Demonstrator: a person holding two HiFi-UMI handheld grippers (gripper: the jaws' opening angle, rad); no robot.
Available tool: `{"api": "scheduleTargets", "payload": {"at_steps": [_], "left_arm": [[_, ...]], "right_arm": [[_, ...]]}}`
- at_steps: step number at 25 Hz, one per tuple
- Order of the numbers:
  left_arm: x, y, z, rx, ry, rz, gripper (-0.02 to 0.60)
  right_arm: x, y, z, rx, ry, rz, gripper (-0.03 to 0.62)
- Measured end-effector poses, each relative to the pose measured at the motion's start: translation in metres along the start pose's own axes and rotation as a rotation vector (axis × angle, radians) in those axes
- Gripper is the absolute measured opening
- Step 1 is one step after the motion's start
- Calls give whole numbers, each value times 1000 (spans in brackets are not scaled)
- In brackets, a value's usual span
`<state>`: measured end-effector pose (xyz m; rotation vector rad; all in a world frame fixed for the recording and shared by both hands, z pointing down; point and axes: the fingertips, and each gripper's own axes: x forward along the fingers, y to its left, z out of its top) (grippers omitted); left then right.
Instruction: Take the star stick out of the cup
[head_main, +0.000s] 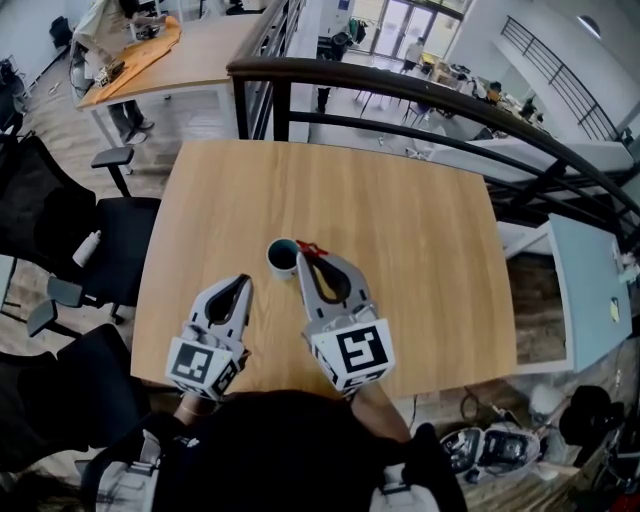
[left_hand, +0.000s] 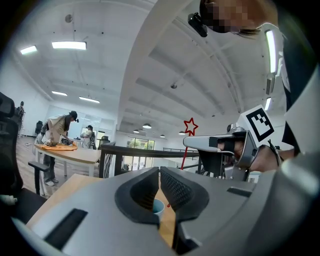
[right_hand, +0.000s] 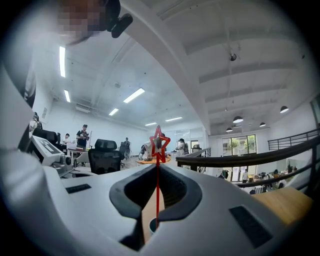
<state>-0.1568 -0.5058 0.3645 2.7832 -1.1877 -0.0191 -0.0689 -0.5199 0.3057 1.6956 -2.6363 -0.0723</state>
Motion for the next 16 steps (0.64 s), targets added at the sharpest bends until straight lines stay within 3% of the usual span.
{"api": "scheduleTargets", "payload": {"at_steps": [16], "left_arm": [[4, -7, -4, -31, 64, -3, 23]], "right_arm": [[-6, -3, 1, -8, 21, 6, 24]]}}
